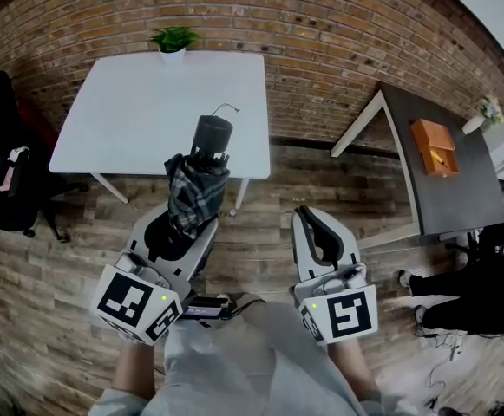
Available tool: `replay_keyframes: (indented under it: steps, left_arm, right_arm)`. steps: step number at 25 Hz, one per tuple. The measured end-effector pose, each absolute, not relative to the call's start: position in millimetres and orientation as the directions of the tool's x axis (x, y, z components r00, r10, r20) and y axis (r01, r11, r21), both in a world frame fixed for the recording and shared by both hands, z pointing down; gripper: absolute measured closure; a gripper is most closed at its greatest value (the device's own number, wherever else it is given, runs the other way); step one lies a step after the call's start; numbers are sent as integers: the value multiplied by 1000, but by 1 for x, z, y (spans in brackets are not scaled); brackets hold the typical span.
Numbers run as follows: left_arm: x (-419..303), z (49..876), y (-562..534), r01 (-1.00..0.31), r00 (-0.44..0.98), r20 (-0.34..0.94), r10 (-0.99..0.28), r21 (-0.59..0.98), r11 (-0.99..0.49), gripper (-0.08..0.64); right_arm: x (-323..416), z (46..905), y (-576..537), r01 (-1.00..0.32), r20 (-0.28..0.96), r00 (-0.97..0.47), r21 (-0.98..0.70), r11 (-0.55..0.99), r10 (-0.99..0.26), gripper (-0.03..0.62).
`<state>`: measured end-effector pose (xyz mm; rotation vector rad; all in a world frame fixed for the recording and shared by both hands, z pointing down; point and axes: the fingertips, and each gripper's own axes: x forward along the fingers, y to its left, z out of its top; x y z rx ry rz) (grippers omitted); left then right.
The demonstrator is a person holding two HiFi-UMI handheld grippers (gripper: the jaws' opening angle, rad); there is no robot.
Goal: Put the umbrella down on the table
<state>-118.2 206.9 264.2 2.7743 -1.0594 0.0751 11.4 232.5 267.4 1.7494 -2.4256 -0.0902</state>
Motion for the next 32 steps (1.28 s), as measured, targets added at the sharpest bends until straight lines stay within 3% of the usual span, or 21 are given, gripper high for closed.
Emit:
replay_keyframes:
  steps: [16, 32]
  left_arm:
    - [-120, 282, 195, -673, 740, 105, -665, 149, -725, 353]
    - [-97, 282, 63, -725, 687, 114, -717, 157, -670, 353]
  right_arm:
    - [11, 288, 225, -938, 93, -314, 128, 324, -945, 540]
    - [35, 292, 78, -908, 101, -396, 107, 405, -913, 540]
